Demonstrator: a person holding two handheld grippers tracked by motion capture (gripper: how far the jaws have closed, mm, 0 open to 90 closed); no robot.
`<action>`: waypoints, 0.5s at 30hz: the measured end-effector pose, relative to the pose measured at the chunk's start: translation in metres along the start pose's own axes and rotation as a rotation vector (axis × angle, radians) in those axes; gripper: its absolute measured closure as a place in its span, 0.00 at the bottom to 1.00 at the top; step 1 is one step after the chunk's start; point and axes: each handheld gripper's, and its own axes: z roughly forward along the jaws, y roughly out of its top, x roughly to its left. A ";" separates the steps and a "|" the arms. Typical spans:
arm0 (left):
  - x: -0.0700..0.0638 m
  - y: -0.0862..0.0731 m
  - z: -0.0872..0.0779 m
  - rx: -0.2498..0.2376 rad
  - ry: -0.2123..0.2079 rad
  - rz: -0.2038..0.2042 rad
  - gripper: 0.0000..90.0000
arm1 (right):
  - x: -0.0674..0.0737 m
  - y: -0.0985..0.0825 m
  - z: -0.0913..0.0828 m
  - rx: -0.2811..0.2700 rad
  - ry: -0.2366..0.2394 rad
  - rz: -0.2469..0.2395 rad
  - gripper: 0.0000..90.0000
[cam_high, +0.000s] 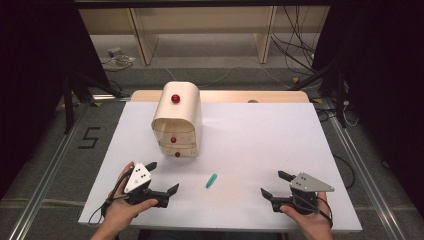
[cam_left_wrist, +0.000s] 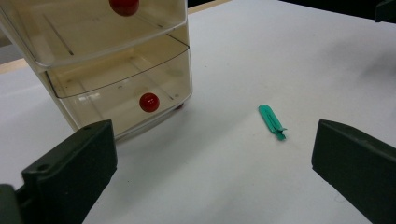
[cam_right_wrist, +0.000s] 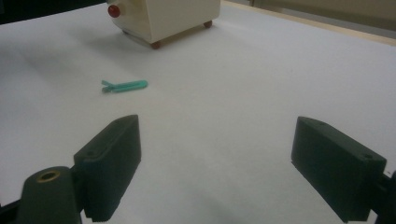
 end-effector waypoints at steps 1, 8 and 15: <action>0.000 0.000 0.000 -0.001 0.001 0.000 0.00 | 0.000 0.000 0.000 -0.006 0.001 -0.003 0.19; 0.002 0.004 -0.001 -0.030 0.025 -0.015 0.01 | 0.001 0.001 0.000 -0.003 -0.004 0.000 0.19; -0.001 0.019 0.003 -0.087 0.075 -0.043 0.09 | 0.002 0.003 0.003 -0.005 -0.012 -0.001 0.19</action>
